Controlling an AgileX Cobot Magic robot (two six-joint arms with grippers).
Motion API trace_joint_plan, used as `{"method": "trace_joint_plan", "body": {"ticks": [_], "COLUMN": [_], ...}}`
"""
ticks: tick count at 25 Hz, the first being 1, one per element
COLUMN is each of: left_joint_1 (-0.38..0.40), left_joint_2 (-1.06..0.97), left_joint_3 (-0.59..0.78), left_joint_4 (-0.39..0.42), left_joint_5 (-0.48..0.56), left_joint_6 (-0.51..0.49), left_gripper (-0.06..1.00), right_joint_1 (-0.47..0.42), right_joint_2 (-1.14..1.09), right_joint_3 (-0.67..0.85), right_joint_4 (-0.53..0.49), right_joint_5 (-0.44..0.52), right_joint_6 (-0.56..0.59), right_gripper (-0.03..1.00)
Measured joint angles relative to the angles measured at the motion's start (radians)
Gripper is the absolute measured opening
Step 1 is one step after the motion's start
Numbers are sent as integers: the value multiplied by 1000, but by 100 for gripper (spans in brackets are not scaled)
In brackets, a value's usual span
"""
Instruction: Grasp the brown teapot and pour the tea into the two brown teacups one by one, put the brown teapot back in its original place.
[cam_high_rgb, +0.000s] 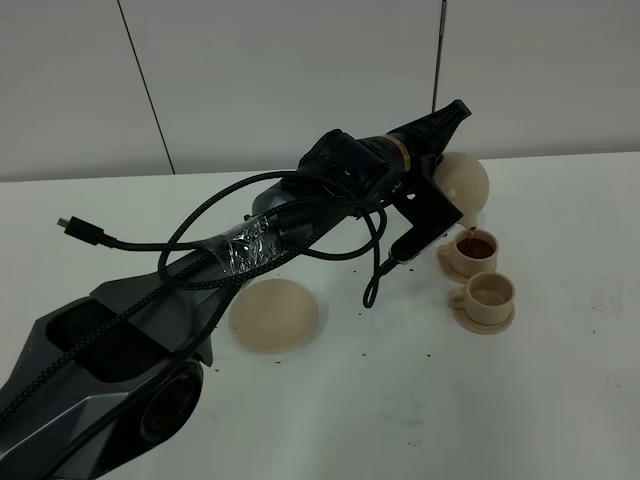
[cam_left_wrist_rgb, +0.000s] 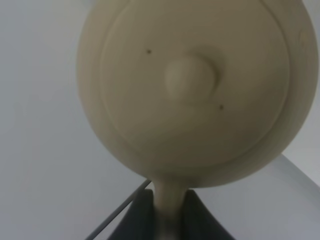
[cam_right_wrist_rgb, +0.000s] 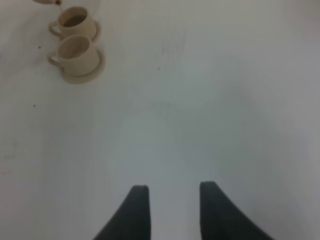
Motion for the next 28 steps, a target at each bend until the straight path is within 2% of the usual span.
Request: {"method": "trace_joint_plan", "body": {"ticks": [12,28], "left_joint_1": [0,20], "left_joint_2": [0,0], "left_joint_3": [0,0], "left_joint_4": [-4,-17], "left_joint_5": [0,38], "left_joint_6": [-31,-148], "left_gripper": [17,17], "right_joint_1": [0,0], "right_joint_2": [0,0], "right_joint_3": [0,0], "right_joint_4": [0,0], "right_joint_5": [0,0], "right_joint_6": [0,0], "right_gripper": [24,24]}}
